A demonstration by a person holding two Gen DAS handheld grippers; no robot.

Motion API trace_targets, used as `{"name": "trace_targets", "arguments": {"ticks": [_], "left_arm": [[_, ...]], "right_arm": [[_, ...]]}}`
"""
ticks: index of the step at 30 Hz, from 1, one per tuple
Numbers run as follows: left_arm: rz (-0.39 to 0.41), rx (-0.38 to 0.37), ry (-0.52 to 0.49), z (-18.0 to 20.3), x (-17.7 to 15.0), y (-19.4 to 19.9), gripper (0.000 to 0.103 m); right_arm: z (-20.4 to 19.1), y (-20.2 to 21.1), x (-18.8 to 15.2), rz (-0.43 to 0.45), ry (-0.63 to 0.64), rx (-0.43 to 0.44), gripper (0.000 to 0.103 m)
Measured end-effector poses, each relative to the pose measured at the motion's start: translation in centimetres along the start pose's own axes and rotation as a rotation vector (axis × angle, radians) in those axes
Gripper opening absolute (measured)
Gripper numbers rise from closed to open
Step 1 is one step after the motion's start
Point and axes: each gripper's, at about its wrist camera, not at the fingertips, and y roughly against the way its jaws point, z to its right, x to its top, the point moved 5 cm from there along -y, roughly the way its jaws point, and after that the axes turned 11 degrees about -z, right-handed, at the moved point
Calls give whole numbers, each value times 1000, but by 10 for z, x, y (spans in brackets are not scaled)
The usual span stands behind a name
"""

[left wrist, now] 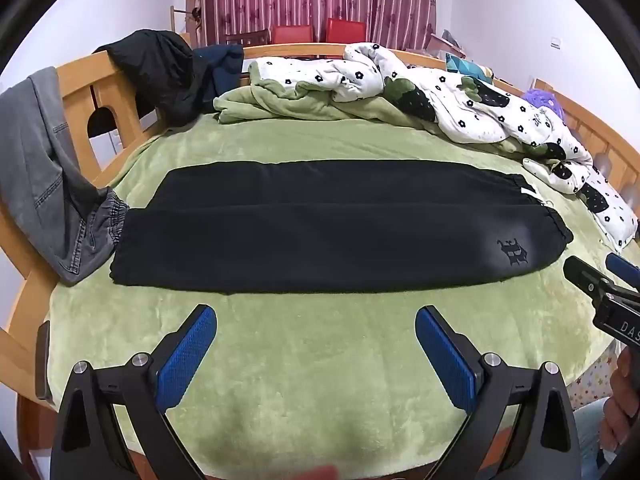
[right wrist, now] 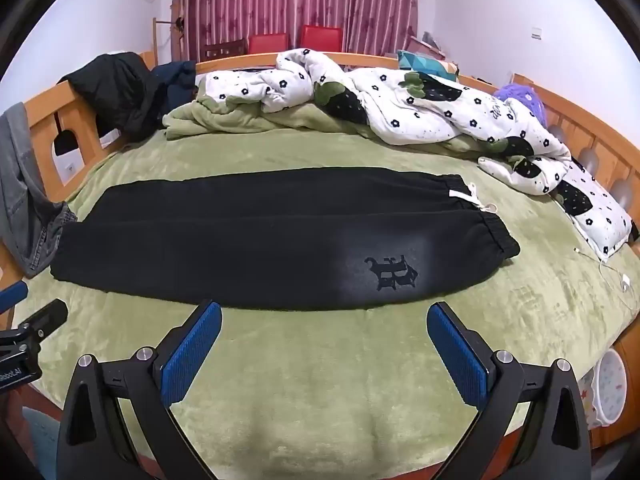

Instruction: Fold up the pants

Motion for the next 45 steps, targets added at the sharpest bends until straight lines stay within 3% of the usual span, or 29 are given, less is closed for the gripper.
{"name": "trace_targets", "arguments": {"ticks": [6,13,45], "left_arm": [[21,-9,11,10,-1,4,100],[13,-43,50,-5,0,0,100],[15,-18,43,-2,-4,-1,101]], "right_arm": [[3,6,3,22,-5,-4,101],[4,6,2,21,-7,-6,101],[8,3,2,15,-16,-5,101]]}}
